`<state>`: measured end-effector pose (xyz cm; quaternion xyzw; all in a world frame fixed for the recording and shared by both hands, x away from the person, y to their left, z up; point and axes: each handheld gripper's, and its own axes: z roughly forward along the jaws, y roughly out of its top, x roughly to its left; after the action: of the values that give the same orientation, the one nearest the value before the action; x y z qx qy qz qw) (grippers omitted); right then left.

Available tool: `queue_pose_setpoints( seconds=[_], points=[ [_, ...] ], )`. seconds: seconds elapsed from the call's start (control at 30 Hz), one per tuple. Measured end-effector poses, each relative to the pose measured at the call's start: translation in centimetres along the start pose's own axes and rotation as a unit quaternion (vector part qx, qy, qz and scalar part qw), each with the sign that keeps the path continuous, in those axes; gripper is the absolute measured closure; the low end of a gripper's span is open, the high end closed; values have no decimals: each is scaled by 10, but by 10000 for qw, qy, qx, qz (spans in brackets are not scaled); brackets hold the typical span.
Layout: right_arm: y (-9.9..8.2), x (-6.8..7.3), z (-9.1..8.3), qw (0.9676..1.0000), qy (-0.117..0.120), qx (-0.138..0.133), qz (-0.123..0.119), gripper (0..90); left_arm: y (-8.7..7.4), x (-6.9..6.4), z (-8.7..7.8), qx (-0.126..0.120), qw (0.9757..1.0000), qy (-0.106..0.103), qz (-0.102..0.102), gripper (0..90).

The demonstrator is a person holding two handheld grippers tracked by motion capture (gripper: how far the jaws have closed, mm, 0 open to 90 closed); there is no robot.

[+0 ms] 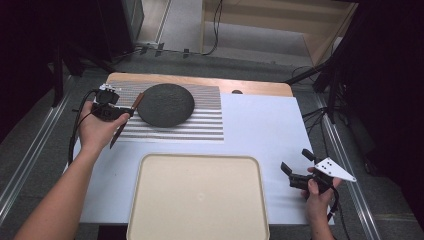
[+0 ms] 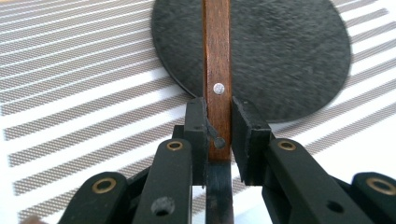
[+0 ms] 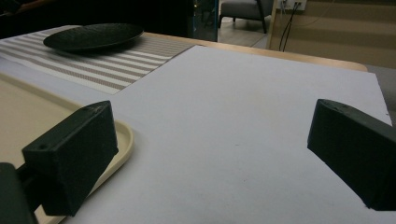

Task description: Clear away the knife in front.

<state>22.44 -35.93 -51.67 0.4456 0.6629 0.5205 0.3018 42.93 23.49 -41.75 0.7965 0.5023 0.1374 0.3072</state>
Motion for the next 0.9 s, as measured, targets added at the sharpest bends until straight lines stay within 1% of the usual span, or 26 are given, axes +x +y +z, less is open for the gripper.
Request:
queue_pose_setpoints(
  seconds=[0.13, 0.2, 0.27, 0.43, 0.57, 0.77, 0.9],
  points=[
    [0, 0, 0, 10000, -6, -3, -6, 2, -8, -9, -4, -21, 9999, -104, 70, 769],
    [0, 0, 0, 10000, 0, 0, -1, 2, -11, -14, -6, -14, 9998, -157, 139, 769],
    [0, 0, 0, 10000, -3, -7, 1, 1, -15, -19, -8, -15, 9996, -169, 203, 769],
    [0, 0, 0, 10000, -16, -3, 21, 2, -22, -31, -14, -84, 9991, -273, 307, 769],
    [0, 0, 0, 10000, -17, -7, 13, 2, -30, -38, -18, -147, 9987, -366, 331, 770],
    [0, 0, -1, 10000, -9, -7, 12, 2, -41, -46, -23, -190, 9983, -408, 367, 770],
    [0, 0, -1, 10000, -14, -12, 19, 2, -47, -52, -26, -210, 9980, -422, 432, 769]
  ],
)
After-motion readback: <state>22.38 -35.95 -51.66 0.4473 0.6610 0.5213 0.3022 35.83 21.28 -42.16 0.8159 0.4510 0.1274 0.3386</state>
